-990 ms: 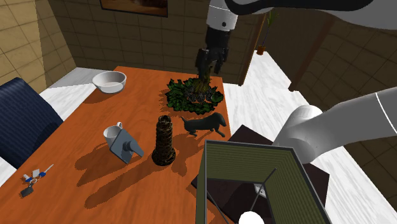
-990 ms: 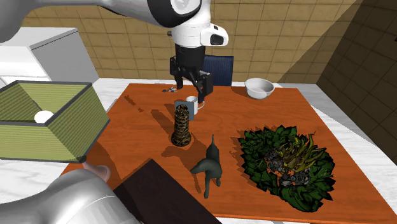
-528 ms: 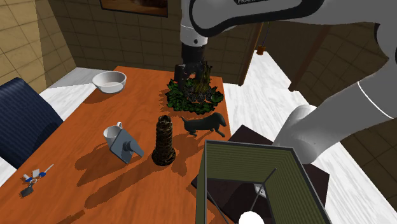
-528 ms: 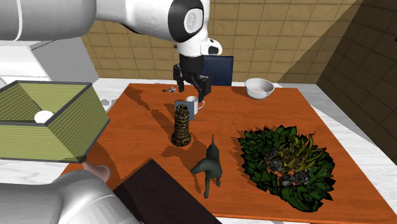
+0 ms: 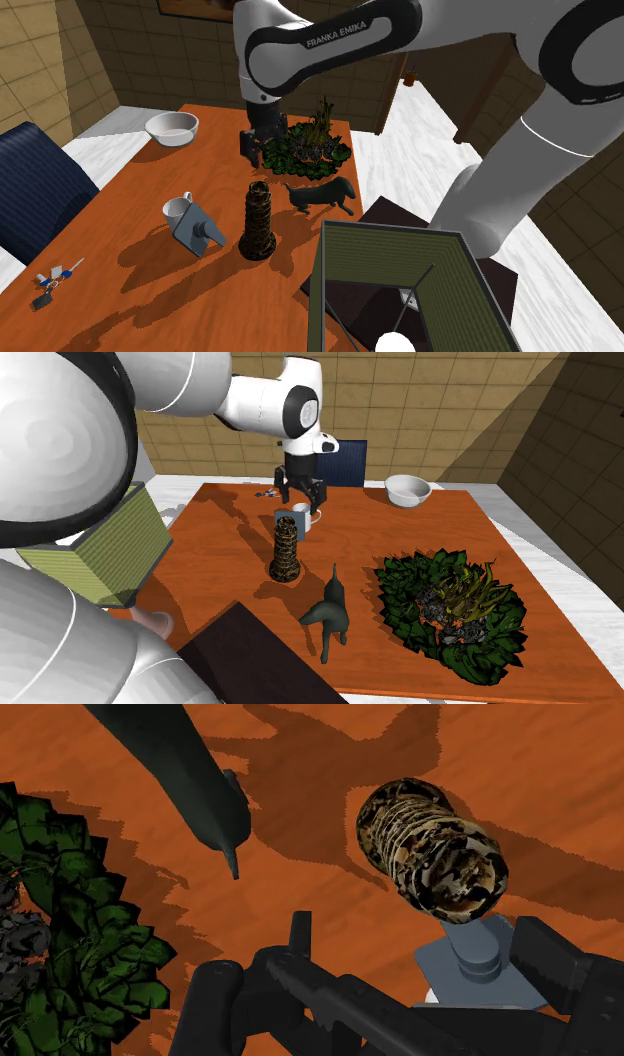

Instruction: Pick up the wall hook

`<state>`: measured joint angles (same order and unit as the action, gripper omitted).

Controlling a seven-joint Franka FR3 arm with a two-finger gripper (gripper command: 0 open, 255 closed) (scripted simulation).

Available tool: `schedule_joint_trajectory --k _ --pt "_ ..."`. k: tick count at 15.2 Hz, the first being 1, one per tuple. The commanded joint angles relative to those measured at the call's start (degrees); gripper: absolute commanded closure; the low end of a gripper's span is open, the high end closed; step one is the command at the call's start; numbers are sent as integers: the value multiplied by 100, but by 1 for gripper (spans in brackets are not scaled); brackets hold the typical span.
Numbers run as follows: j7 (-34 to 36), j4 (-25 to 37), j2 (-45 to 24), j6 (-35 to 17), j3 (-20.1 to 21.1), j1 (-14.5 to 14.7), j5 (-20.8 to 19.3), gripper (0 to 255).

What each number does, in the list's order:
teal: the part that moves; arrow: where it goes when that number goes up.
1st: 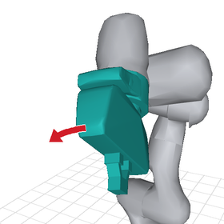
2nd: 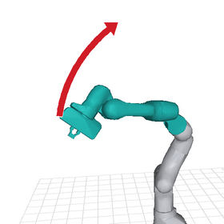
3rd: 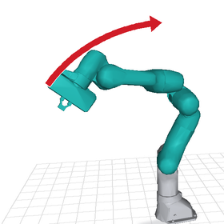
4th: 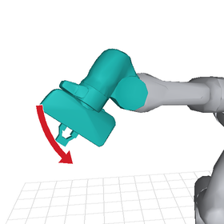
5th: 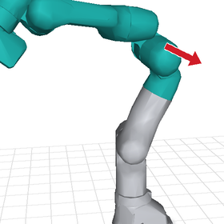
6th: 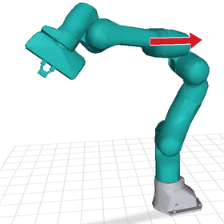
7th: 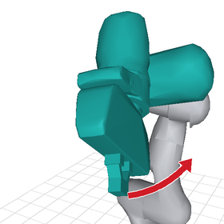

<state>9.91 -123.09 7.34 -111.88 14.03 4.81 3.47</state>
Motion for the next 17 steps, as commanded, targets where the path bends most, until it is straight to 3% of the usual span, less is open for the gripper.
schedule_joint_trajectory --k 1,9,17 --pt "124 216 -491 -187 126 75 -137 0" --pt "484 1356 -2289 -427 339 448 -807 0" --pt "674 2917 -4127 -268 308 1037 -1420 0"
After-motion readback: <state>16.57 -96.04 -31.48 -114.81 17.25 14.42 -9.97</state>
